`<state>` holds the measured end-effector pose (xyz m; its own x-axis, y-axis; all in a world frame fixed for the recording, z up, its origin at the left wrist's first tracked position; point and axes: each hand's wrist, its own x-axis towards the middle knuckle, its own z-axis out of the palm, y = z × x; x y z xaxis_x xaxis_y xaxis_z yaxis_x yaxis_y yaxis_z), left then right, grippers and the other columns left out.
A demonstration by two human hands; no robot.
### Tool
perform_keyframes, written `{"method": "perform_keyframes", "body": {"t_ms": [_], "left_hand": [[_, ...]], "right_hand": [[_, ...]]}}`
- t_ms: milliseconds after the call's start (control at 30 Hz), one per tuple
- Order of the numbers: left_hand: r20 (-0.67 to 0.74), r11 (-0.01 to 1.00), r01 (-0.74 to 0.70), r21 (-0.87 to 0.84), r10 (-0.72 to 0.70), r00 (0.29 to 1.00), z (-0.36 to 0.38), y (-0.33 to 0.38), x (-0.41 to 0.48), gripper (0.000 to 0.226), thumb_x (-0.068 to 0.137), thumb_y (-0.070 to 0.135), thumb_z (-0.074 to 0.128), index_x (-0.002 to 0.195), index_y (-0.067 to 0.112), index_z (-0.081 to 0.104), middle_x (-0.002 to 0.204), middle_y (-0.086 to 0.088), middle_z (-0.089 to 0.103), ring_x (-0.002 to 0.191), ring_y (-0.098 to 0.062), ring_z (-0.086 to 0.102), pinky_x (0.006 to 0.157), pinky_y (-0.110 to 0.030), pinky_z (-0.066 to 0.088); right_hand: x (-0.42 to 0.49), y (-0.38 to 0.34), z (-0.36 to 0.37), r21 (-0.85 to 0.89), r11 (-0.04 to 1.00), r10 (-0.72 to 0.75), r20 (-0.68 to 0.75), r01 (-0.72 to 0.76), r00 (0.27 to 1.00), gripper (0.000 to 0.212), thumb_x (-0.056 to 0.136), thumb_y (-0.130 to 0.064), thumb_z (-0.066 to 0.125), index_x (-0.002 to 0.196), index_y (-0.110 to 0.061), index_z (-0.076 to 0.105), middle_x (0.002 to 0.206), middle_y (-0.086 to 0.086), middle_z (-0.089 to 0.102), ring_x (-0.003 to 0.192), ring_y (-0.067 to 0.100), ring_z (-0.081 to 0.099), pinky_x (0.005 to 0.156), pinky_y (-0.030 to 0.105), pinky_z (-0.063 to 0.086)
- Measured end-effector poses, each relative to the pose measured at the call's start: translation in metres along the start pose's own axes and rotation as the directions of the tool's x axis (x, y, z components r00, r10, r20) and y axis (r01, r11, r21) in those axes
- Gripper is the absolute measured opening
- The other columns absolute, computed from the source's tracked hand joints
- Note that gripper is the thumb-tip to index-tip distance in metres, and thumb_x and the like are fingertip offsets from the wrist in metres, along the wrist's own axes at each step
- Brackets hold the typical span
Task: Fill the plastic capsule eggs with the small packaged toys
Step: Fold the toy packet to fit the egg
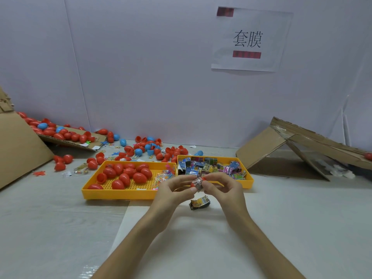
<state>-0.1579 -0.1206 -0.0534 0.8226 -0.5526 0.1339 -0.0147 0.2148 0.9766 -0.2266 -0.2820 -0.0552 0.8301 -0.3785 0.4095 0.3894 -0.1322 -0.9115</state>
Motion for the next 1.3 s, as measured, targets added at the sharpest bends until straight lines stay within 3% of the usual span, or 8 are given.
{"method": "perform_keyframes", "body": {"t_ms": [67, 200, 467, 600, 733, 1067, 1300], "left_hand": [[-0.001, 0.999, -0.017, 0.049, 0.017, 1.0, 0.0013, 0.0006, -0.0006, 0.03, 0.084, 0.003, 0.077, 0.106, 0.024, 0.077, 0.103, 0.002, 0.078, 0.099, -0.014, 0.073, 0.077, -0.02, 0.057], [-0.001, 0.997, -0.026, 0.07, 0.026, 1.0, 0.0025, 0.0015, -0.001, 0.031, 0.083, 0.003, 0.079, 0.105, 0.025, 0.077, 0.101, 0.006, 0.078, 0.097, -0.009, 0.073, 0.074, -0.015, 0.055], [0.012, 1.0, -0.012, 0.021, 0.011, 1.0, 0.0014, -0.0001, -0.0001, 0.033, 0.083, 0.006, 0.08, 0.11, 0.024, 0.076, 0.108, 0.004, 0.077, 0.101, -0.014, 0.073, 0.078, -0.022, 0.058], [0.087, 0.996, 0.048, -0.081, -0.04, 0.995, 0.0019, -0.0022, -0.0009, 0.035, 0.087, 0.007, 0.076, 0.121, 0.013, 0.071, 0.111, -0.011, 0.075, 0.105, -0.028, 0.072, 0.089, -0.033, 0.059], [0.006, 1.0, -0.025, 0.007, 0.025, 1.0, 0.0014, -0.0018, -0.0003, 0.032, 0.084, 0.005, 0.078, 0.113, 0.017, 0.073, 0.105, -0.004, 0.077, 0.102, -0.024, 0.073, 0.086, -0.031, 0.06], [-0.004, 0.997, 0.011, -0.081, -0.012, 1.0, 0.0011, -0.0012, -0.0003, 0.037, 0.082, 0.001, 0.078, 0.116, 0.012, 0.069, 0.107, -0.006, 0.077, 0.101, -0.027, 0.073, 0.081, -0.029, 0.06], [0.027, 0.982, 0.02, -0.185, -0.016, 1.0, 0.004, 0.0029, -0.0021, 0.044, 0.074, 0.011, 0.079, 0.116, 0.007, 0.067, 0.106, -0.013, 0.076, 0.1, -0.031, 0.074, 0.079, -0.028, 0.06]], "right_hand": [[0.0, -0.0002, -0.0001, 0.001, 1.0, -0.004, -0.01, 0.004, 1.0, 0.011, 0.077, -0.028, 0.082, 0.087, -0.024, 0.078, 0.093, 0.003, 0.076, 0.085, 0.022, 0.075, 0.072, 0.026, 0.058], [0.0007, 0.0018, -0.0016, 0.055, 0.998, 0.013, -0.013, -0.012, 1.0, 0.012, 0.073, -0.026, 0.082, 0.082, -0.019, 0.079, 0.094, 0.007, 0.076, 0.087, 0.024, 0.075, 0.072, 0.029, 0.059], [0.0006, 0.0026, -0.0006, 0.095, 0.995, 0.026, -0.001, -0.025, 1.0, 0.005, 0.077, -0.022, 0.078, 0.082, -0.022, 0.079, 0.099, 0.006, 0.077, 0.093, 0.026, 0.075, 0.074, 0.031, 0.061], [0.0001, 0.0012, -0.0014, 0.003, 1.0, -0.011, -0.002, 0.011, 1.0, 0.011, 0.081, -0.021, 0.077, 0.092, -0.021, 0.08, 0.102, 0.001, 0.077, 0.097, 0.02, 0.074, 0.082, 0.034, 0.061], [-0.0016, 0.0027, -0.0001, -0.235, 0.963, -0.149, -0.044, 0.135, 0.988, 0.01, 0.084, -0.016, 0.079, 0.09, -0.025, 0.08, 0.096, -0.011, 0.075, 0.097, 0.011, 0.071, 0.077, 0.026, 0.06], [0.0007, -0.0003, -0.0024, -0.17, 0.985, -0.023, 0.036, 0.028, 0.999, 0.008, 0.088, -0.005, 0.074, 0.089, -0.013, 0.074, 0.08, 0.0, 0.075, 0.073, 0.014, 0.072, 0.064, 0.019, 0.053], [-0.0003, -0.002, 0.0004, -0.207, 0.976, -0.04, 0.11, 0.063, 0.993, 0.015, 0.094, 0.0, 0.064, 0.087, -0.012, 0.065, 0.091, 0.003, 0.068, 0.078, 0.018, 0.073, 0.065, 0.023, 0.052]]}}
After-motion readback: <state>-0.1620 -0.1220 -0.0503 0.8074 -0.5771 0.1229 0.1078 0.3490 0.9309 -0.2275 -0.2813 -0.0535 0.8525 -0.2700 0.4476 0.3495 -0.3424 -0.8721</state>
